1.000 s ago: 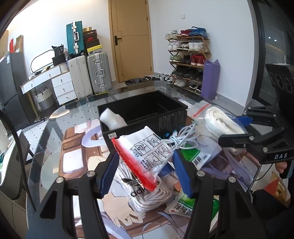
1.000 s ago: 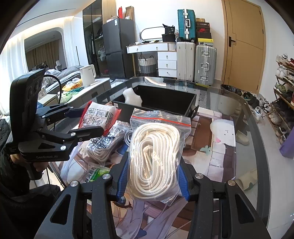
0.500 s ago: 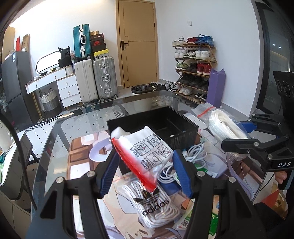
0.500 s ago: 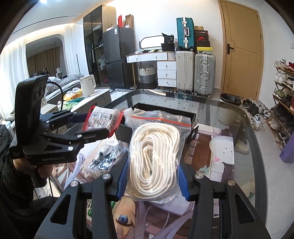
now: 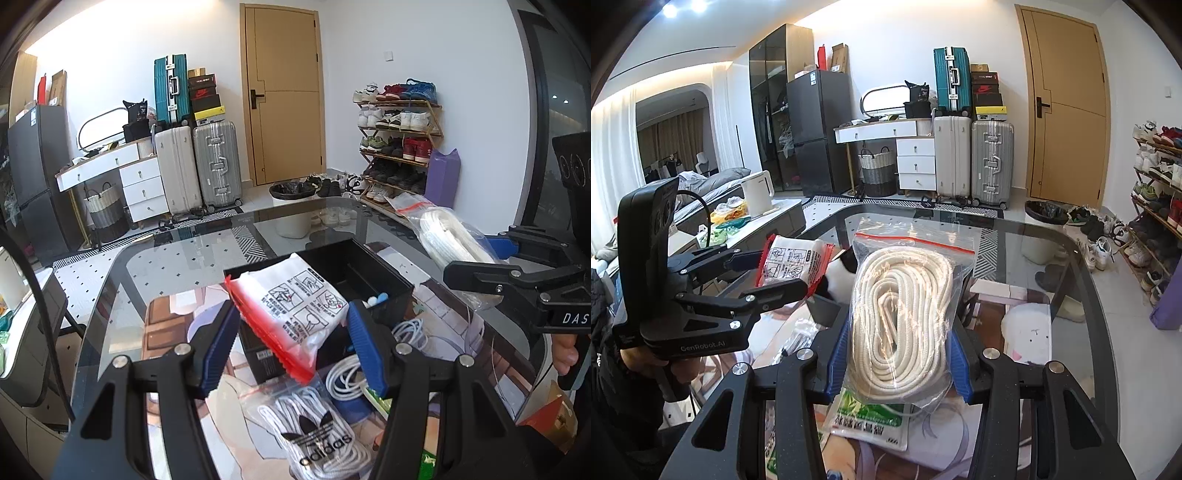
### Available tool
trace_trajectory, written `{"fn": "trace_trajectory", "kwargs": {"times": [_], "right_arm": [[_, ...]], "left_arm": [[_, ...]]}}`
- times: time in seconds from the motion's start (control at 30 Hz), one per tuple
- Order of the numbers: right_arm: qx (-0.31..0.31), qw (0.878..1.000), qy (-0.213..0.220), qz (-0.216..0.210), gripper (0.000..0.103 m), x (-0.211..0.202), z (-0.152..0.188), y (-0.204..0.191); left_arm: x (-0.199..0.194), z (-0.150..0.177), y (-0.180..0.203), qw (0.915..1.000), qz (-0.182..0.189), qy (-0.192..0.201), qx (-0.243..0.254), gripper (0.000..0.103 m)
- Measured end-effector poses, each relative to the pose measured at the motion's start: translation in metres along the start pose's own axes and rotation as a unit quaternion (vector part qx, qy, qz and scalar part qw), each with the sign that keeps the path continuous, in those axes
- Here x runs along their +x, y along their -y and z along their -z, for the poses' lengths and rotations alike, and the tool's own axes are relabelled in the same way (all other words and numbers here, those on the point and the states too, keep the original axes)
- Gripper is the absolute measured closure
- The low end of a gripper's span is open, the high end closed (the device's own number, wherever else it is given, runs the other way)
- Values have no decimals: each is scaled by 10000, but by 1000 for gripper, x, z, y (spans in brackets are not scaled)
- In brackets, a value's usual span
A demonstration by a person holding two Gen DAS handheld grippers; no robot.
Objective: Organize soft objects
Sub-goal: 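Carry the rope bag and red-edged bag over the black box with both grippers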
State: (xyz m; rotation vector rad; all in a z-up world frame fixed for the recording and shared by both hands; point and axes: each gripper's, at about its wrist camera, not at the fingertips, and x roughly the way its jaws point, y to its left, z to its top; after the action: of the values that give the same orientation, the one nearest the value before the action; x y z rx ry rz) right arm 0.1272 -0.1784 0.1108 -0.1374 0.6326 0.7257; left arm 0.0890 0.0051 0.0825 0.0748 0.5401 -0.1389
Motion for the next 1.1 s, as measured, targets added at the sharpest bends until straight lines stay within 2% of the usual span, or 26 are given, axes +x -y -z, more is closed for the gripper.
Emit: {"fn": "trace_trajectory", "kwargs": {"times": [0.53,1.1], "right_arm": [[66,9999,16,75,56,24,-25,14],[96,9996,-195,-197,56,80,-36,31]], "left_arm": [[30,-18,-11,10000,-30,10,-62,43],[71,-16,-19,9997,-22,-235,-108,43]]}}
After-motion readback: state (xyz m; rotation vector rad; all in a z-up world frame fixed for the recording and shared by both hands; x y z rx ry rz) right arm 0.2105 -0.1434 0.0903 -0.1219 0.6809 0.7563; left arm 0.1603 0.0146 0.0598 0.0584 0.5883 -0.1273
